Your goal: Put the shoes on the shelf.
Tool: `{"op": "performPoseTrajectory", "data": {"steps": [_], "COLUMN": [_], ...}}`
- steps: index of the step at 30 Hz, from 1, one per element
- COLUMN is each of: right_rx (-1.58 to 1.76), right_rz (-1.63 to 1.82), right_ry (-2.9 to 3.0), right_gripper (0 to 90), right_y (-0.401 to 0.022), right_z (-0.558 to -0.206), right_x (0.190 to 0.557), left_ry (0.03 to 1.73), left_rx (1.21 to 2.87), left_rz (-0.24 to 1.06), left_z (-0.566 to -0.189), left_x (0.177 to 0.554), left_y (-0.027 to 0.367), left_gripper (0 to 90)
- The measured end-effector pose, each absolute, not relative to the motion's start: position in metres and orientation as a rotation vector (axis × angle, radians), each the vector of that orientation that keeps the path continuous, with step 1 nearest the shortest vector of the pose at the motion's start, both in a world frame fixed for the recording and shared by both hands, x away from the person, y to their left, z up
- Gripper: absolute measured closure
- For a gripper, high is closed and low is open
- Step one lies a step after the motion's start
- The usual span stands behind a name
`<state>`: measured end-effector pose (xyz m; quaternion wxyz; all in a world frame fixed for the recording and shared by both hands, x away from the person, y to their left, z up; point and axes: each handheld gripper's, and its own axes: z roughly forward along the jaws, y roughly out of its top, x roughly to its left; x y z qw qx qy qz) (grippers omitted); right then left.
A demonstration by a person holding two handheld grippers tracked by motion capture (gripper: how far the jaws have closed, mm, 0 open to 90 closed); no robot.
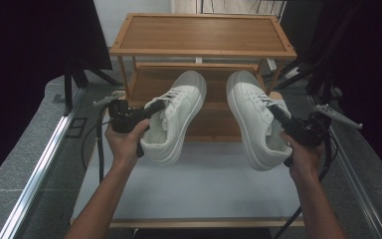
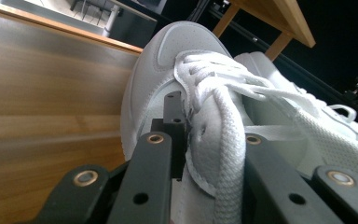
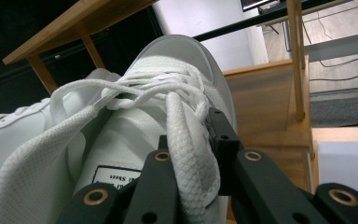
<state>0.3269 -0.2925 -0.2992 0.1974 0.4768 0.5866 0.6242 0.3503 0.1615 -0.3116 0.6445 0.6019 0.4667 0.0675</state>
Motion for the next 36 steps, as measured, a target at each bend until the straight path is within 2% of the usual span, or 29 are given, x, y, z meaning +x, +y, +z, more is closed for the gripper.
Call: {"op": "performPoseTrajectory", "data": {"steps": [18,36], "right_rx": [1.390,1.498], "right_rz": [1.736,1.697], "right_ry": [1.622,1.592], "right_gripper": [83.3,83.3], "right_y": [-0.267,-0.245], "right_z": [-0.276,-0.284], "right_x": [0.360,0.398], "left_ry": [1.089,1.179], "left_rx": [1.322,1.295], "left_rz": [0.145,0.173], "left_z": [-0.296,-0.293], "left_x": [0.373,0.403], "left_y": [0.153,0.139], "left_gripper": [81.0,80.9]}}
